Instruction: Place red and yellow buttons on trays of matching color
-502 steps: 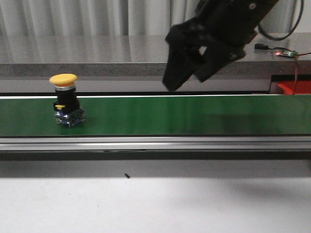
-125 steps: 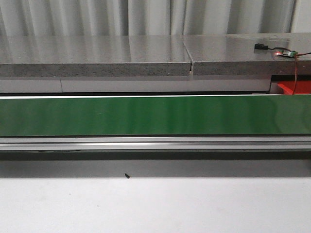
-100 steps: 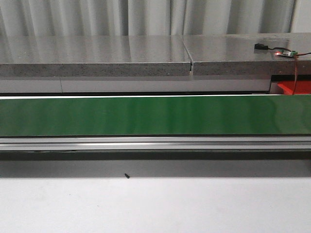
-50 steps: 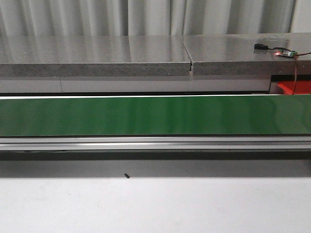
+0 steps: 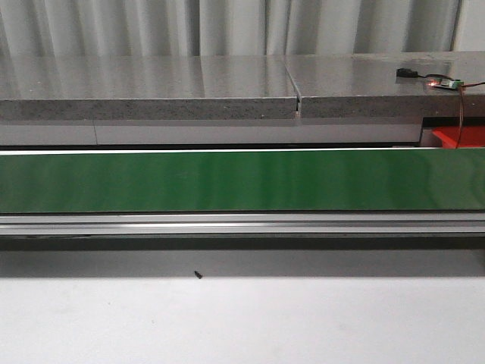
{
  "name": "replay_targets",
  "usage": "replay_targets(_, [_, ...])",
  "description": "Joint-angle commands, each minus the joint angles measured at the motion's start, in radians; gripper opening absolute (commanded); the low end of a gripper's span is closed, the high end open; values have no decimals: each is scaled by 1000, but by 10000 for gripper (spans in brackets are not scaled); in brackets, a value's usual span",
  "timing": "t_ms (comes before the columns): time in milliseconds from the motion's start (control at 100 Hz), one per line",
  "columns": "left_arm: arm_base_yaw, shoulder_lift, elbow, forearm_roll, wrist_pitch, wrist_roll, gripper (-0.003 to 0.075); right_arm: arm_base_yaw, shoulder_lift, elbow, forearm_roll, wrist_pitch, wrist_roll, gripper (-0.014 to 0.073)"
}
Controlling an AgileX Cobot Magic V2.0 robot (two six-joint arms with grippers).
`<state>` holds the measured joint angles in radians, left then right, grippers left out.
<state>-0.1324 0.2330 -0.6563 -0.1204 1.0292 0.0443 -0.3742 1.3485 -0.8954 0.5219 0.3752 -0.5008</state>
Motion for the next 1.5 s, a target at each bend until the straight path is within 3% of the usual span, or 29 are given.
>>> replay_targets(0, [-7,11,-23,-13,-64,-5,-19,53,-85,-26,2,-23,-24,375])
replay_targets(190, [-7,11,-23,-13,-64,-5,-19,215,-174,-26,-31,1,-46,30])
replay_targets(280, [-7,11,-23,-13,-64,-5,-19,268,-214,-26,-31,6,-44,-72])
replay_targets(520, [-7,11,-23,-13,-65,-5,-19,364,-345,42,9,-5,-44,-62])
replay_targets(920, [-7,11,-22,-13,-82,-5,-19,374,-650,279,22,-36,-44,-62])
replay_targets(1260, [-7,13,-22,-13,-185,-8,-19,374,-676,293,22,-25,-44,-67])
replay_targets(1490, [-7,88,-26,112,-232,-185,-19,374,-676,293,22,-25,-44,-67])
